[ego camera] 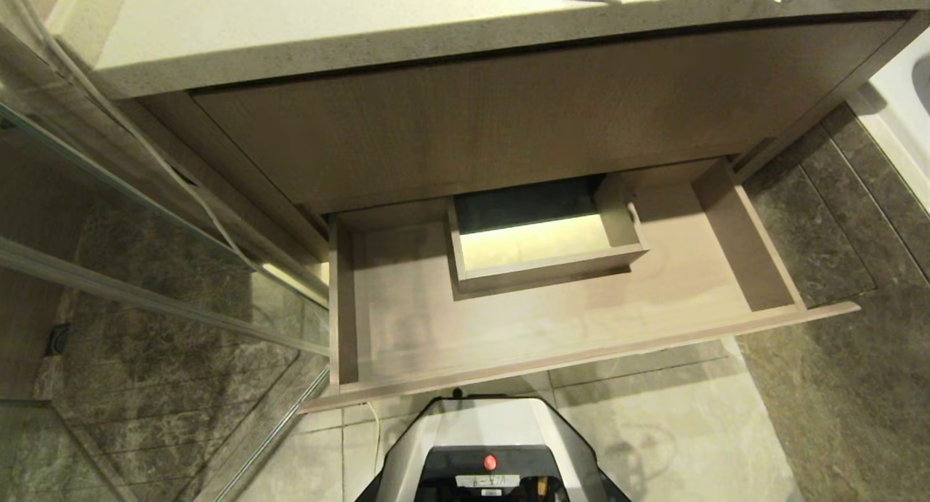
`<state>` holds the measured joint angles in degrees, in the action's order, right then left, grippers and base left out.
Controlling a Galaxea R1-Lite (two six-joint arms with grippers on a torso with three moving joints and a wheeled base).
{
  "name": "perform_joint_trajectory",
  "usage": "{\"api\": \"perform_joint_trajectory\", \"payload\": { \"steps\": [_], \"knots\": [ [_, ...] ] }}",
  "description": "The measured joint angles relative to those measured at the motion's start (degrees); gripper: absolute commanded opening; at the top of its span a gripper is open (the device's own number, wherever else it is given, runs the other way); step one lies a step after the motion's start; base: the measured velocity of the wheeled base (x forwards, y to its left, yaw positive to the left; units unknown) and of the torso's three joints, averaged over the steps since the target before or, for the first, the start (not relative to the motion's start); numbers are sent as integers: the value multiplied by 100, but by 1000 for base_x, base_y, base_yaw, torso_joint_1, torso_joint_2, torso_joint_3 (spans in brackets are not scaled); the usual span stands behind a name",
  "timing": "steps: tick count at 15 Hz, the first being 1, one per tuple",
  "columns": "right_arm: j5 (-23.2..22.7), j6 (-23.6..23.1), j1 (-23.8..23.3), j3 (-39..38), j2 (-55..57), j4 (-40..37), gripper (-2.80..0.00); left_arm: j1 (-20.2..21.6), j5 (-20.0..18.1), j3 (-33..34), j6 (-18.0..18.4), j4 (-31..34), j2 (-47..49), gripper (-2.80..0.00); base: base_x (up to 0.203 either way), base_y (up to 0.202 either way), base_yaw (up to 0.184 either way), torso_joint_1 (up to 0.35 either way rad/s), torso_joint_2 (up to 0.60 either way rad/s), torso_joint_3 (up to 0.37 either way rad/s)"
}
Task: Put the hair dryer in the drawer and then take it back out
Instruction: Close the drawer
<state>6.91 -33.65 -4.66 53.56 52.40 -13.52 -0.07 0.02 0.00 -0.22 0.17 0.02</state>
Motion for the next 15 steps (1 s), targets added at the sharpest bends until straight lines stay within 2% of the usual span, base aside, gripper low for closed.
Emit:
{"api": "perform_joint_trajectory", "payload": {
  "steps": [6,15],
  "knots": [
    [-6,2,-7,-487,173,119,-280,-2,4,0,-4,0,0,-280,0,0,0,-341,496,153],
    [-9,30,-138,-734,586,298,-280,-2,0,2,0,2,0,-280,0,0,0,-73,403,328]
  ]
}}
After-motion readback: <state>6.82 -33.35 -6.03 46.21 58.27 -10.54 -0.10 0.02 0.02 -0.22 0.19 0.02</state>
